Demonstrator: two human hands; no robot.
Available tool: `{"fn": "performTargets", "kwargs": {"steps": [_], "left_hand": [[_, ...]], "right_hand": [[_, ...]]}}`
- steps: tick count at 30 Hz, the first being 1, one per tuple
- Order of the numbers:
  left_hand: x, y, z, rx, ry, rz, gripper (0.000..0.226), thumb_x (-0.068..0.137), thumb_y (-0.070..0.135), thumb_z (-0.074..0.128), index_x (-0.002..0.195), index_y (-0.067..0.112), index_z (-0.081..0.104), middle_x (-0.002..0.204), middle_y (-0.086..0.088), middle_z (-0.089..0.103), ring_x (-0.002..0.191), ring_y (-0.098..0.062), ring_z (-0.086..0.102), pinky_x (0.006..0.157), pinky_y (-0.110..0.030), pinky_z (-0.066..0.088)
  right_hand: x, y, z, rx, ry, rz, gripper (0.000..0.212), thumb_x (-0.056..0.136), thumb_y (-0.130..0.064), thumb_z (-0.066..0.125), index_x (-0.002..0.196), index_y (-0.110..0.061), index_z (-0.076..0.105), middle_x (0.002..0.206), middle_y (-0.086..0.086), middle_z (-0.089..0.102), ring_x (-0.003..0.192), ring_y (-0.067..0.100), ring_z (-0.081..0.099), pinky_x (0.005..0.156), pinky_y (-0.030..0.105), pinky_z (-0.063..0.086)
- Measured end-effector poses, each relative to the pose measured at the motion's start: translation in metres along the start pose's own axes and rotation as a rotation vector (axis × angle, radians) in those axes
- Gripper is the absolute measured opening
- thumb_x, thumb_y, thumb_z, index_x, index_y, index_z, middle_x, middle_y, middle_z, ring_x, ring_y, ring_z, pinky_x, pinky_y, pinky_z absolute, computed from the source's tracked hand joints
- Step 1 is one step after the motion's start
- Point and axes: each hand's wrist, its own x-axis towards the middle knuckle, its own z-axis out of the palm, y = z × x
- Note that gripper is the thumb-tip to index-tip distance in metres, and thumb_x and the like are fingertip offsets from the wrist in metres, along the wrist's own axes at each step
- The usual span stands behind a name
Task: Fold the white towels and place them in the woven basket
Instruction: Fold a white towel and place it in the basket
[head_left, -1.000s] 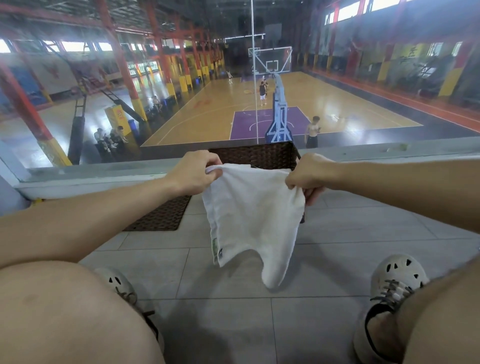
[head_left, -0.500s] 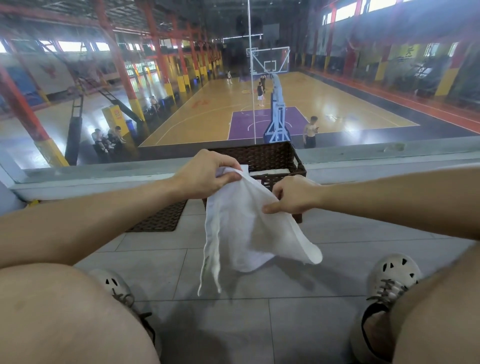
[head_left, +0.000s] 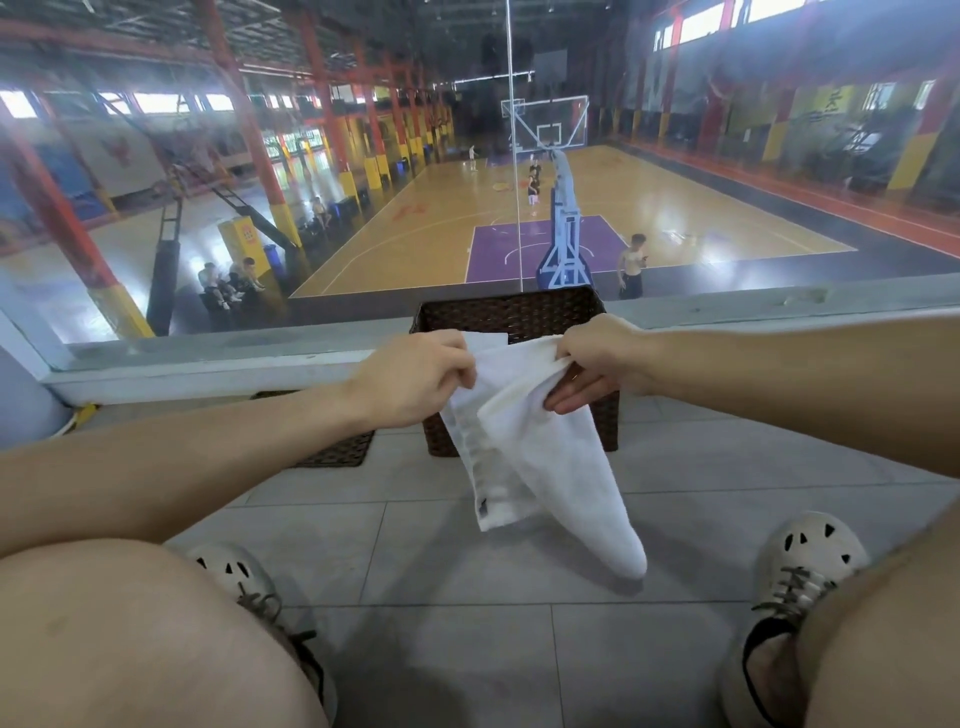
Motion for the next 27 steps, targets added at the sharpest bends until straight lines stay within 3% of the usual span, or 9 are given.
{"fn": "performTargets", "kwargs": {"steps": [3, 6, 9, 12, 17, 19, 22, 25, 27], "left_hand": [[0.004, 0.01, 0.0, -0.148, -0.016, -0.075, 0.026, 0.101, 0.04, 0.062, 0.098, 0.025, 0.082, 0.106, 0.012, 0.066, 0.093, -0.009, 0.063, 0.085, -0.036, 0.053], [0.008, 0.017, 0.0, -0.254, -0.017, -0.115, 0.044, 0.088, 0.069, 0.074, 0.093, 0.026, 0.082, 0.104, 0.014, 0.064, 0.094, -0.007, 0.062, 0.079, -0.024, 0.048], [0.015, 0.015, 0.005, -0.214, 0.096, -0.135, 0.025, 0.088, 0.046, 0.085, 0.091, 0.021, 0.085, 0.1, 0.011, 0.069, 0.092, -0.01, 0.066, 0.08, -0.029, 0.05], [0.02, 0.01, 0.002, -0.26, 0.138, -0.24, 0.015, 0.087, 0.032, 0.086, 0.091, 0.018, 0.087, 0.101, 0.008, 0.075, 0.092, -0.011, 0.068, 0.082, -0.03, 0.049], [0.017, 0.013, -0.004, -0.245, 0.124, -0.226, 0.016, 0.089, 0.037, 0.085, 0.095, 0.023, 0.084, 0.096, 0.013, 0.077, 0.093, -0.011, 0.07, 0.09, -0.031, 0.052], [0.016, 0.015, -0.005, -0.245, 0.108, -0.21, 0.016, 0.092, 0.036, 0.084, 0.097, 0.02, 0.083, 0.093, 0.015, 0.074, 0.093, -0.013, 0.07, 0.09, -0.033, 0.053], [0.014, 0.015, -0.005, -0.278, 0.076, -0.197, 0.014, 0.09, 0.039, 0.085, 0.091, 0.026, 0.081, 0.087, 0.018, 0.074, 0.088, -0.008, 0.067, 0.084, -0.037, 0.054], [0.013, 0.018, -0.007, -0.35, 0.055, -0.143, 0.02, 0.087, 0.037, 0.089, 0.089, 0.028, 0.072, 0.085, 0.011, 0.074, 0.085, -0.004, 0.068, 0.087, -0.044, 0.058], [0.013, 0.023, -0.01, -0.367, 0.038, -0.101, 0.03, 0.086, 0.035, 0.09, 0.09, 0.029, 0.062, 0.083, 0.01, 0.071, 0.083, 0.0, 0.067, 0.086, -0.045, 0.06]], "right_hand": [[0.0, -0.003, 0.0, 0.111, -0.029, 0.019, 0.035, 0.104, -0.003, 0.031, 0.12, 0.012, 0.059, 0.091, 0.033, 0.076, 0.083, 0.042, 0.08, 0.074, 0.048, 0.067], [0.003, -0.006, -0.001, 0.192, -0.038, 0.026, 0.041, 0.103, -0.003, 0.027, 0.124, 0.015, 0.057, 0.092, 0.035, 0.076, 0.083, 0.043, 0.08, 0.066, 0.045, 0.068], [0.004, -0.006, -0.003, 0.152, -0.04, 0.056, 0.043, 0.104, -0.008, 0.03, 0.12, 0.02, 0.058, 0.091, 0.034, 0.076, 0.081, 0.044, 0.08, 0.064, 0.046, 0.067], [0.0, -0.008, -0.006, -0.195, -0.043, 0.091, 0.044, 0.106, -0.02, 0.041, 0.113, 0.017, 0.064, 0.085, 0.027, 0.078, 0.074, 0.039, 0.08, 0.061, 0.043, 0.067], [-0.007, -0.02, -0.009, -0.836, -0.068, 0.153, 0.044, 0.103, -0.022, 0.041, 0.111, 0.012, 0.067, 0.085, 0.024, 0.079, 0.068, 0.035, 0.079, 0.067, 0.041, 0.067], [-0.004, -0.023, -0.01, -0.962, -0.016, 0.0, 0.054, 0.104, -0.04, 0.042, 0.114, 0.007, 0.067, 0.092, 0.021, 0.079, 0.075, 0.034, 0.08, 0.074, 0.044, 0.067], [-0.001, -0.02, -0.005, -1.083, 0.111, -0.524, 0.087, 0.083, -0.087, 0.054, 0.131, -0.014, 0.062, 0.119, 0.001, 0.072, 0.101, 0.023, 0.069, 0.084, 0.041, 0.057], [-0.006, -0.005, 0.012, -1.123, 0.055, -0.712, 0.12, 0.059, -0.095, 0.068, 0.149, -0.019, 0.048, 0.14, -0.004, 0.063, 0.123, 0.022, 0.062, 0.101, 0.043, 0.053], [-0.003, 0.007, 0.021, -1.151, 0.006, -0.708, 0.118, 0.057, -0.093, 0.073, 0.146, -0.02, 0.048, 0.132, -0.003, 0.067, 0.117, 0.023, 0.064, 0.096, 0.043, 0.055]]}}
